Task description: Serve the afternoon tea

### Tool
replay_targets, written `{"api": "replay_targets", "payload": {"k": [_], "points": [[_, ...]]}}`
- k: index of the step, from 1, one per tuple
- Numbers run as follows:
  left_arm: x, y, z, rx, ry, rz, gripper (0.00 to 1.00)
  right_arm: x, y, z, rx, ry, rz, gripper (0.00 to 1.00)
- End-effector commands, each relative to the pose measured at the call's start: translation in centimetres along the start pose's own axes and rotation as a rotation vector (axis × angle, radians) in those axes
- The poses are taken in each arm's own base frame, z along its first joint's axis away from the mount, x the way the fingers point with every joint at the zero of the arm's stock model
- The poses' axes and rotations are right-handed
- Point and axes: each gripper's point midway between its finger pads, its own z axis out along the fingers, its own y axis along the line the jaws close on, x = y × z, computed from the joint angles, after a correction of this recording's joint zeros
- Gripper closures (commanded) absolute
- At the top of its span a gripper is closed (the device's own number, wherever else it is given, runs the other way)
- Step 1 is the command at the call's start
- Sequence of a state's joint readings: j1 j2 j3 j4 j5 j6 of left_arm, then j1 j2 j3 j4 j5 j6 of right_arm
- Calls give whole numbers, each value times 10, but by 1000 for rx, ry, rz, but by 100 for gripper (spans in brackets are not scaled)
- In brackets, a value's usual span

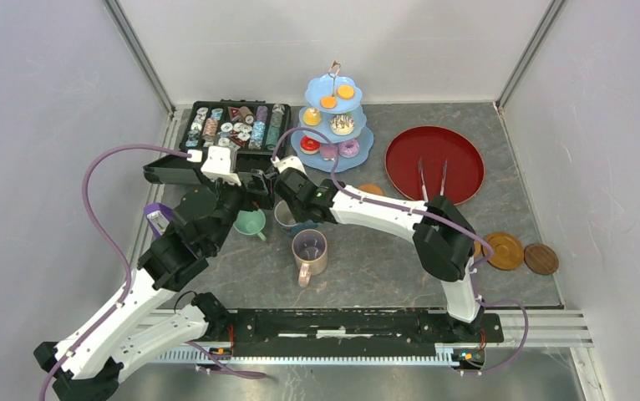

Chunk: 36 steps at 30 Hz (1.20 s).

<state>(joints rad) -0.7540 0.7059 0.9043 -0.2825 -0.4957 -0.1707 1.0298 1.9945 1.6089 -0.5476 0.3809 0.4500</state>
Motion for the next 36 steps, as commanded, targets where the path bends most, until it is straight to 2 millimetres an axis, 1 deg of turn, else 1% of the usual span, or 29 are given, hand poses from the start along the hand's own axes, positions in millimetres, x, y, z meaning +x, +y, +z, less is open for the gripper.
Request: {"api": "replay_targets", "payload": {"k": [1,6,8,12,15,17,20,26,28,30,33,36], "points": [[-8,0,0,-5,-33,-15,0,-22,2,-3,23,-62,33,72],[-8,3,1,-19,-34,-9,0,-33,5,-9,8,-96,57,81],[-7,4,1,-23,-34,-7,0,-41,5,-14,-5,-122,76,86],[-8,3,1,-23,-35,-8,0,-59,1,-25,-37,-163,134,99],[-6,3,2,-22,-30,-6,0,-73,-6,-34,-75,-186,200,100],[-5,2,3,-17,-26,-6,0,-80,-14,-42,-64,-206,239,100],[-3,0,4,-13,-20,-5,0,-86,-33,-52,-7,-223,295,100],[-3,0,4,-11,-20,-5,0,-79,-87,-73,155,-212,390,100],[-3,0,4,-11,-19,-4,0,-74,-105,-78,189,-209,404,100],[-4,0,4,-10,-20,-5,0,-65,-130,-81,247,-199,435,100],[-3,0,4,-10,-19,-6,0,-48,-166,-78,304,-167,466,100],[-3,-1,5,-9,-17,-5,0,-36,-192,-75,350,-150,469,100]]}}
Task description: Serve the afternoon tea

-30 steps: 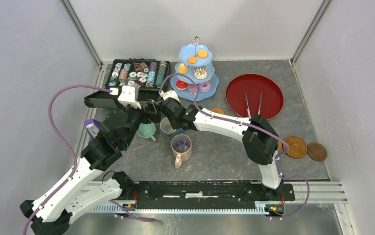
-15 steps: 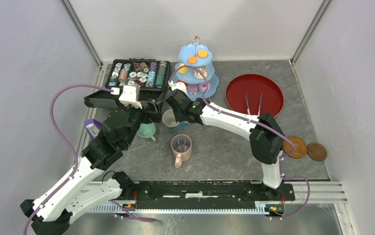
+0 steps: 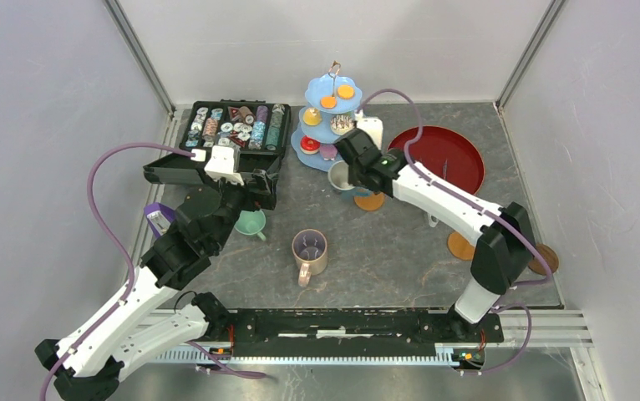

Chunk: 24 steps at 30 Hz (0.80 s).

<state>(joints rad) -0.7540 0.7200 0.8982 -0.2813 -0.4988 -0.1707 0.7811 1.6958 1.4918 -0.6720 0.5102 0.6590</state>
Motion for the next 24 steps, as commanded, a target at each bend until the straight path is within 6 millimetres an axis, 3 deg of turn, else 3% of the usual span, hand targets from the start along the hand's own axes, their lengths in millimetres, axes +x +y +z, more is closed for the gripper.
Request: {"api": "replay_targets", "payload": {"k": [1,8,24], "points": [[-9,-1,1,-3,-31,-13,0,-16,-45,4,94,-49,54,100],[-9,-1,1,-2,-31,-13,0,-10,-78,29,177,-10,36,100],[-6,-3,4,1,-18,-5,0,12,-84,65,198,50,25,100]]}}
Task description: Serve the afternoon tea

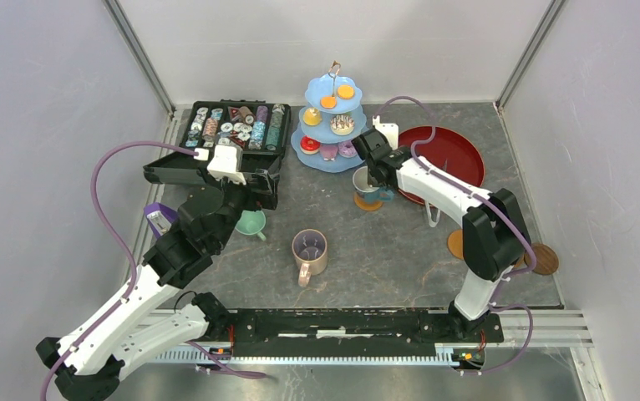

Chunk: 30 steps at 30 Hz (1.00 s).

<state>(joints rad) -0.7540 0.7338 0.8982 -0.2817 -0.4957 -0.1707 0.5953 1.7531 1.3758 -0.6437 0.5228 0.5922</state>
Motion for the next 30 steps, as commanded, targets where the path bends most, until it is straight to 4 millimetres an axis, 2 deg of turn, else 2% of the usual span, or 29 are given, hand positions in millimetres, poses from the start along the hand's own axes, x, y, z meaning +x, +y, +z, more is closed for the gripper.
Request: {"api": "replay_targets", "payload": {"k": [1,8,14,19,25,28,30], "points": [[-9,-1,1,0,-30,-11,0,-12,5,8,-11,-46,37,100],[-8,-2,2,2,-27,-9,0,1,5,33,-3,-18,49,100],[-8,-2,2,2,-25,-8,0,-5,8,48,-3,-30,59,100],[-8,-1,2,-1,-25,-7,0,-10,8,44,-19,-43,62,100],[-9,-2,2,4,-27,-9,0,-1,7,29,-80,-36,65,100],[-8,-4,2,10,-24,-9,0,-3,9,25,-116,-57,55,93],[-8,-4,2,12,-23,-9,0,-7,16,23,-160,-59,11,81]]}}
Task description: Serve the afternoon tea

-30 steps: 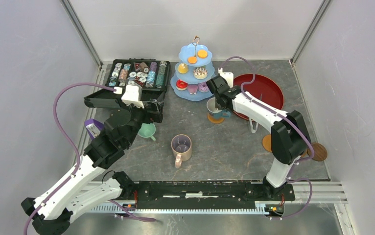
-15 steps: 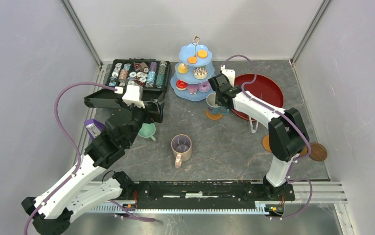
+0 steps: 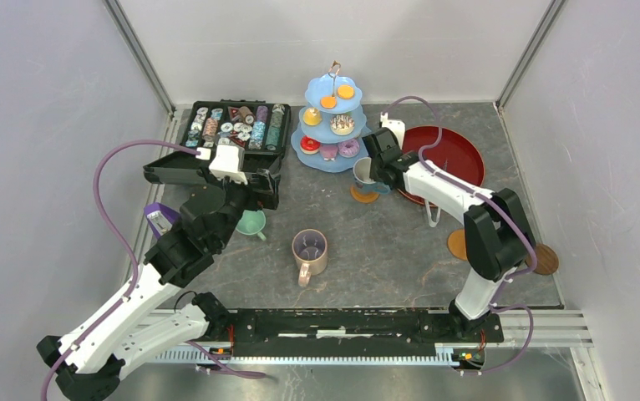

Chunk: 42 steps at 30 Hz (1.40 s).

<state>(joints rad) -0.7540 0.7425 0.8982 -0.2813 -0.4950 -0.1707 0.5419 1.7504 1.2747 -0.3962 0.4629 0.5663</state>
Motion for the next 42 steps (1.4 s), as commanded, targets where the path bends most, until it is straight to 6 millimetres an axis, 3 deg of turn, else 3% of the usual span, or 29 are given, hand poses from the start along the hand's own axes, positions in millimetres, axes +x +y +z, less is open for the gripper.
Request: {"api": "replay_targets", "payload": {"k": [1,3,8,12,15,21,23,27,30,36,39,42], "points": [[-10,-3,0,13,-31,-14,0,5,14,-5,-104,31,-86,74],[-9,-3,0,11,-29,-13,0,-3,20,-11,-141,22,-101,63],[-11,-2,0,10,-33,-15,0,-34,24,-47,-228,-58,-132,50],[-12,-2,-2,9,-36,-16,0,-50,0,-84,-212,-152,-144,37],[-14,-2,-3,13,-40,-22,0,-49,-35,-108,-146,-233,-143,31],[-17,-2,-4,16,-49,-34,0,-8,-113,-121,76,-266,-89,25],[-18,-2,-4,16,-50,-35,0,7,-138,-121,135,-268,-66,26],[-20,-4,-4,23,-54,-40,0,18,-180,-118,198,-291,34,29],[-21,-6,-5,31,-54,-46,0,34,-220,-105,293,-240,130,30],[-24,-6,-7,42,-62,-55,0,96,-297,-79,452,-71,449,38],[-25,-7,-8,44,-61,-55,0,128,-334,-82,600,-30,592,42],[-24,-7,-7,44,-61,-58,0,148,-354,-84,688,3,660,44]]}}
